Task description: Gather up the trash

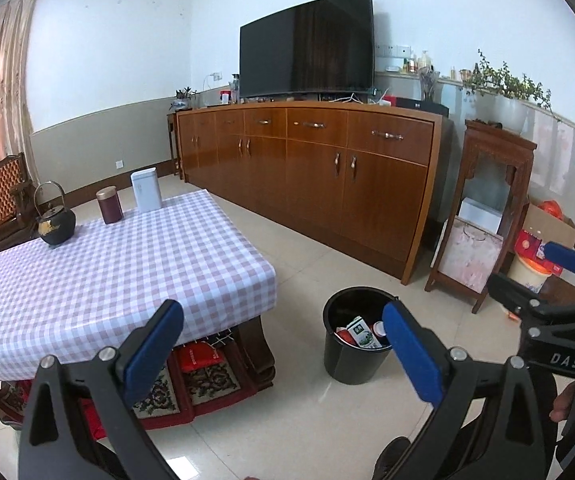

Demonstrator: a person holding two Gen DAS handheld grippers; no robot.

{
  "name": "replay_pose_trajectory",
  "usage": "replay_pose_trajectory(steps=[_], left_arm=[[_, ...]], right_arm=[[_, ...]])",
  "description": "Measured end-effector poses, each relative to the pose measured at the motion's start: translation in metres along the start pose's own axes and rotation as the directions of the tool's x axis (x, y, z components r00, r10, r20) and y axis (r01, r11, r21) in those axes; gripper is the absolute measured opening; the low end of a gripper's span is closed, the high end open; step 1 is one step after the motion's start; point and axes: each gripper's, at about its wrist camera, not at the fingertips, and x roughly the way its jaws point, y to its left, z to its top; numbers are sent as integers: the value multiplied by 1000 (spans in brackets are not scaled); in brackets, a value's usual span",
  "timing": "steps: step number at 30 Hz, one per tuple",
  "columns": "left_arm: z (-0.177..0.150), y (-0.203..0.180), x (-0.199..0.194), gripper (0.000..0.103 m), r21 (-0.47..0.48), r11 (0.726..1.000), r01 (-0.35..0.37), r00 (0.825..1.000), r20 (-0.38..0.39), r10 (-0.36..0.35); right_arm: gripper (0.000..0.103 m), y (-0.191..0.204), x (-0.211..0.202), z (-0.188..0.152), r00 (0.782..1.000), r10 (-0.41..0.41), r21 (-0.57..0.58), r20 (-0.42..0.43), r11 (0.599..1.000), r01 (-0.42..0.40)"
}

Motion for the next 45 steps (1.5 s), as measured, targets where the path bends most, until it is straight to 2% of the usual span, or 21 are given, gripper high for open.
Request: replay_pose_trajectory(steps=[6, 45], left_arm=[[-6, -2, 0, 101, 1, 1000, 10, 1000, -6, -10], [-7, -5, -6, 101, 15, 1000, 14, 1000, -14, -14]], right_arm=[[103, -10, 0, -2, 1000, -19, 16, -8, 1000, 19], [103, -13, -1, -6, 1000, -4, 27, -20, 1000, 5]])
